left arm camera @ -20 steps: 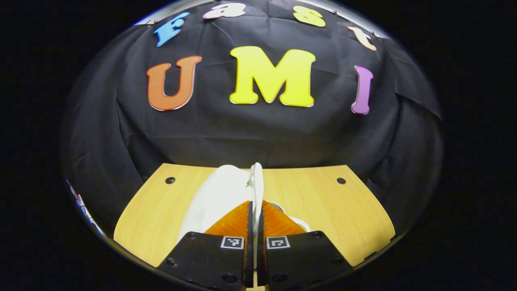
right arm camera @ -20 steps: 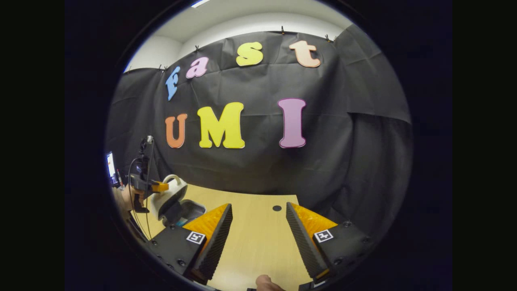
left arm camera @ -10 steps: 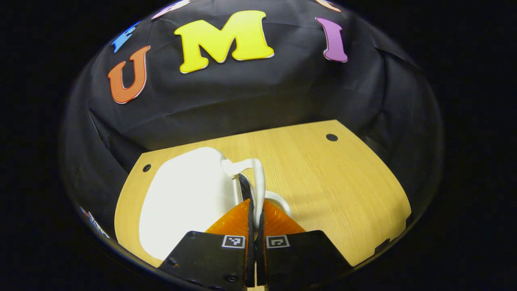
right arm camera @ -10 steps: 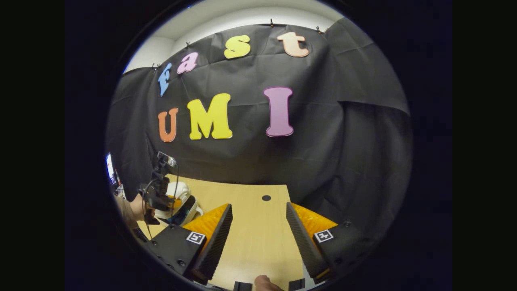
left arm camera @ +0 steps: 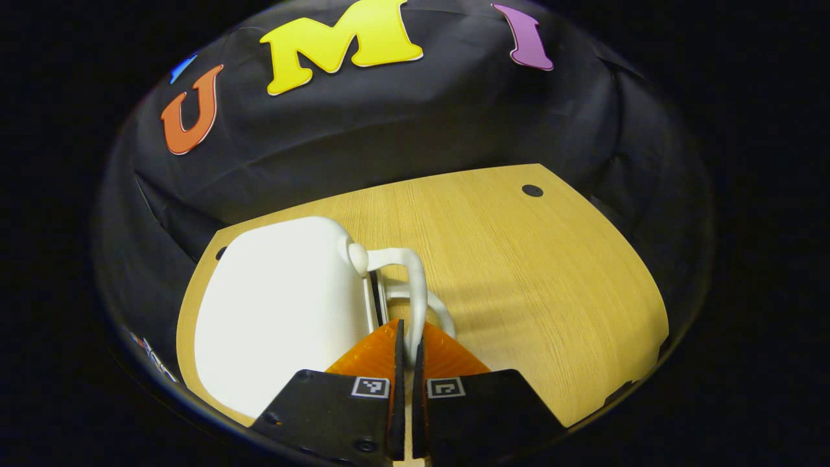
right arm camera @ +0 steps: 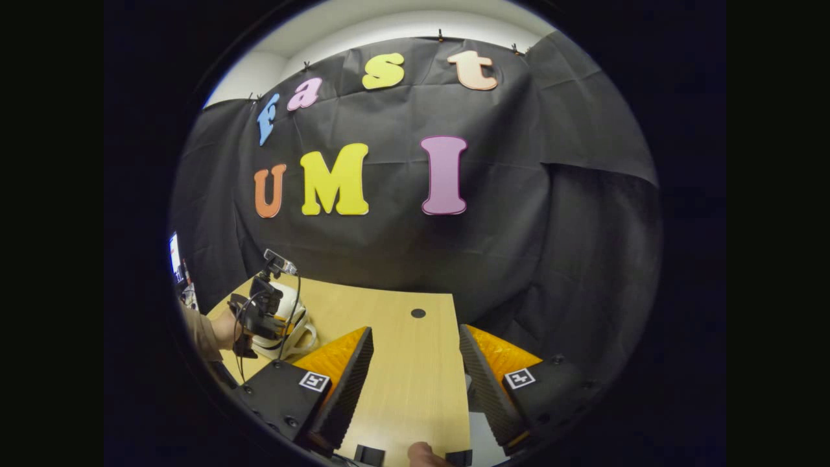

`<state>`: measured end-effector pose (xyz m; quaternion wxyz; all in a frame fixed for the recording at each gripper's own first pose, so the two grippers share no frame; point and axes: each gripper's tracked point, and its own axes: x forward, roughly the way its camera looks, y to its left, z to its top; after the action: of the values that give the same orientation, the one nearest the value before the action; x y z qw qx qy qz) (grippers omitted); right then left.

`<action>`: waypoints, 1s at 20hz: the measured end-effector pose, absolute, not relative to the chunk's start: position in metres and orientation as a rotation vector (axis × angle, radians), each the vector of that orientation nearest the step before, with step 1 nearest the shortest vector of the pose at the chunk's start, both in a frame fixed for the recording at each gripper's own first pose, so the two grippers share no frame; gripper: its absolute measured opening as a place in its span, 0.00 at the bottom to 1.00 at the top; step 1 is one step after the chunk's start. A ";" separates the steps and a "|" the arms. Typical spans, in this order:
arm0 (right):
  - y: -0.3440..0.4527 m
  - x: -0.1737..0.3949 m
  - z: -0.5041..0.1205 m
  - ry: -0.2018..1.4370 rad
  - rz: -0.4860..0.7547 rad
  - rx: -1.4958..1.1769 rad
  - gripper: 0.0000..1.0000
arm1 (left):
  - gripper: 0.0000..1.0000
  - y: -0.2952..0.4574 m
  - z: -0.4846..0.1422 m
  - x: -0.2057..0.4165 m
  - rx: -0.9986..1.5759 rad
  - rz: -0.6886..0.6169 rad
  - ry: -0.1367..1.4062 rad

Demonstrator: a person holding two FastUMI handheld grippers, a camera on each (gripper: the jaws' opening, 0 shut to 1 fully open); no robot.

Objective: First open the suitcase, pack the skin care products into it, and then close the suitcase.

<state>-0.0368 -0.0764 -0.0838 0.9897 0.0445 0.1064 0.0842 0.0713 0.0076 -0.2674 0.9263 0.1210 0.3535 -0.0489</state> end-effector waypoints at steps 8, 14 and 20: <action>-0.041 -0.032 -0.082 0.227 0.202 0.095 0.79 | 0.44 -0.014 -0.273 0.059 0.151 -0.135 0.791; 0.001 -0.022 -0.067 0.195 0.209 0.084 0.79 | 0.75 -0.011 -0.206 0.048 0.145 -0.139 0.662; 0.044 -0.007 -0.039 0.124 0.169 0.060 0.79 | 0.95 0.025 -0.104 0.033 0.135 -0.073 0.428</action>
<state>-0.0071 0.0435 -0.0389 0.9941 0.0300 0.0620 0.0843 0.0331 0.0255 -0.1042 0.9743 0.0670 0.2121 -0.0362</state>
